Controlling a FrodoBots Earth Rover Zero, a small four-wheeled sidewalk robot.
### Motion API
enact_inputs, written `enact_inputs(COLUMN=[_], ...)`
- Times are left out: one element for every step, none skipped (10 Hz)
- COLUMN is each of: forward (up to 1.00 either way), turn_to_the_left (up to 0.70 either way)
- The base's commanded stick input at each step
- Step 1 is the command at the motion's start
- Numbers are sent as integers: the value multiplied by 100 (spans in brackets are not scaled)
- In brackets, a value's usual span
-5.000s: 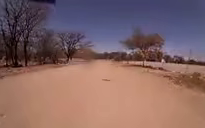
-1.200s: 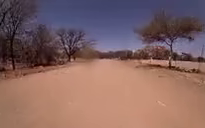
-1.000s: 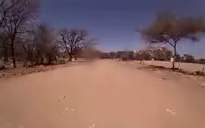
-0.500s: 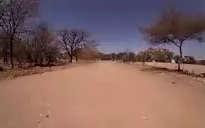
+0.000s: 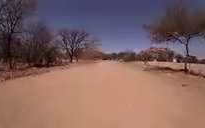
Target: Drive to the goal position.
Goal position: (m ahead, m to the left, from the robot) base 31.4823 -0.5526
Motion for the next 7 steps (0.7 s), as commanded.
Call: enact_inputs(forward=[100, 100, 100, 100, 100, 100, 100], turn_to_the_left=[0, 0, 0, 0, 0, 0, 0])
